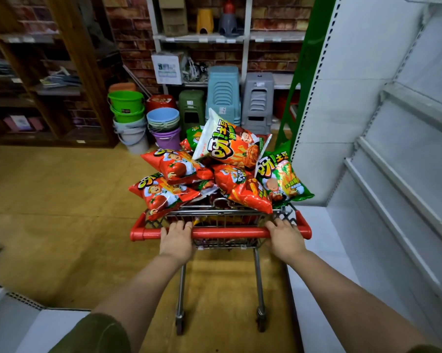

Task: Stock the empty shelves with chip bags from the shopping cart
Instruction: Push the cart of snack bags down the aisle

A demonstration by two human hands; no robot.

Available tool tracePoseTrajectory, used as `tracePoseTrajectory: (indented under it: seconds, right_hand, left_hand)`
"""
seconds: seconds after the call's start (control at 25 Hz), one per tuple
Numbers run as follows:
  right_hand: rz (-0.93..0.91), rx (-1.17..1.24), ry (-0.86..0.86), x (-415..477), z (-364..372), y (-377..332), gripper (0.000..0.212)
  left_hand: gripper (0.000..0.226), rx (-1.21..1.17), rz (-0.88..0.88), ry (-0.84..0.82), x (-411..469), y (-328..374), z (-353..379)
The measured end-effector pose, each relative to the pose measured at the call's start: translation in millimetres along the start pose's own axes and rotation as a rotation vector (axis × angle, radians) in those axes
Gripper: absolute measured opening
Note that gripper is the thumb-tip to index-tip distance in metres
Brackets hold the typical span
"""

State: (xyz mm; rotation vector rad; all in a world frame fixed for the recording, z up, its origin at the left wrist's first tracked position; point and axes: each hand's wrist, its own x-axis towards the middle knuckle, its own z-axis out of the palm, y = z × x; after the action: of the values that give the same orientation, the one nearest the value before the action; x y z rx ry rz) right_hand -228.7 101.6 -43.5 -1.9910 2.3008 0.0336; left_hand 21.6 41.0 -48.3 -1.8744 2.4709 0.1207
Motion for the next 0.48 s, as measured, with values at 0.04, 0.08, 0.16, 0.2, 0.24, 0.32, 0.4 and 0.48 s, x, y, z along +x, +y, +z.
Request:
tracePoseTrajectory:
  seconds: [0.04,0.08,0.16,0.2,0.24,0.32,0.4,0.48]
  right_hand:
    - [0.009,0.011,0.006,-12,2,-4,0.047]
    - [0.019,0.016,0.017,-25,4,-8,0.046]
    - [0.035,0.003,0.035,-60,12,-16,0.044]
    - [0.038,-0.004,0.039,-79,16,-20,0.043]
    - [0.043,-0.001,0.035,-97,20,-23,0.043]
    - [0.066,0.027,-0.008,-143,26,-37,0.042]
    - [0.08,0.064,-0.008,-165,30,-39,0.041]
    - [0.111,0.085,-0.019,-206,33,-53,0.04]
  left_hand:
    - [0.053,0.009,0.013,-0.006,-10,-2,1]
    - [0.053,0.014,0.024,-0.013,-21,-5,3]
    - [0.05,0.006,0.044,-0.019,-52,-12,10]
    - [0.048,0.003,0.056,-0.021,-70,-17,14]
    - [0.046,-0.008,0.074,-0.024,-88,-21,17]
    - [0.043,-0.028,0.116,-0.053,-134,-30,21]
    - [0.043,-0.046,0.131,-0.066,-153,-31,24]
    - [0.045,-0.057,0.139,-0.1,-190,-38,22]
